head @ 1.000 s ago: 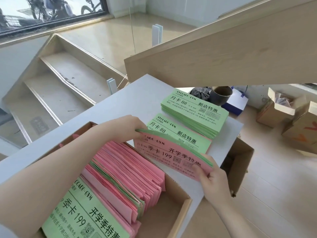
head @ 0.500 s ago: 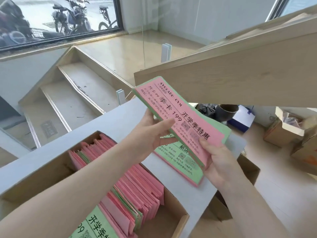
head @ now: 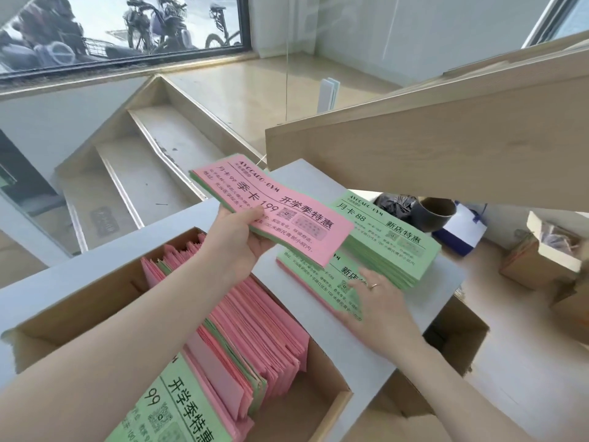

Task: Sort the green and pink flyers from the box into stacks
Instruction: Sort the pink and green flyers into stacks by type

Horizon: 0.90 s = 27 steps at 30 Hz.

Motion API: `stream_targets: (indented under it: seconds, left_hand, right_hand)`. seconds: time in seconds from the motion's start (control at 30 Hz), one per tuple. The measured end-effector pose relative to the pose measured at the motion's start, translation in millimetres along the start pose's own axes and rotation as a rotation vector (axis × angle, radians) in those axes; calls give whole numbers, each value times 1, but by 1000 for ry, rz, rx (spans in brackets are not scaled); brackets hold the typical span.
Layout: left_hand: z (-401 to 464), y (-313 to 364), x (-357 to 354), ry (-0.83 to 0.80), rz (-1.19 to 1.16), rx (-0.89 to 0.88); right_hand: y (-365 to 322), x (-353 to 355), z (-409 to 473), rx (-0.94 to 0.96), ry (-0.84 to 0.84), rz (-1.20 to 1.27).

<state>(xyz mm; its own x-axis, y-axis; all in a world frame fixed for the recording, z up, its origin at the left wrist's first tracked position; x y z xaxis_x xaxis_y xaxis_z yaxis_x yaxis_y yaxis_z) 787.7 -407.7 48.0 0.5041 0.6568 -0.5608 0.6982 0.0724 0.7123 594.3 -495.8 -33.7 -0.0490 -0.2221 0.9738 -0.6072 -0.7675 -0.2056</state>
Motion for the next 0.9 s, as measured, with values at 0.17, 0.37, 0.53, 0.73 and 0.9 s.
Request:
stream_targets:
  seconds: [0.17,0.37,0.53,0.73,0.9]
  left_hand:
    - [1,4,9,-22,59,-37]
    - [1,2,13,-25,95,-27]
    - [1,5,19,6,105,-40]
    - [-1,9,24,22,83,-61]
    - [-1,6,22,19,84,-49]
  right_hand:
    - [11,-23,5,-60,-169,-152]
    - [-2,-21,10,-19,-254,-320]
    - [-18,-16,16,43,-293,-468]
    - [-15,-8,16,80,-240,-454]
    - [-8,-45,10,173,-306,-597]
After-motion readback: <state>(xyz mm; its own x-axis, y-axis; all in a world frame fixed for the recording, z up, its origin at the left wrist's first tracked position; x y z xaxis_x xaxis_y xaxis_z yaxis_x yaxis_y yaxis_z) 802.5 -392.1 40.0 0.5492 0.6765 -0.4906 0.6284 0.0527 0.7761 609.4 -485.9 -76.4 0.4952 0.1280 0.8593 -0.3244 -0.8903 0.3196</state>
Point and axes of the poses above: each hand's wrist, its own z-axis towards the middle knuckle, its own x-axis out of the back of the hand, y = z × x, the point moved 8 cm from there along z, towards the middle knuckle, and after that the axes turned 8 degrees about x, right-handed, at the moved point
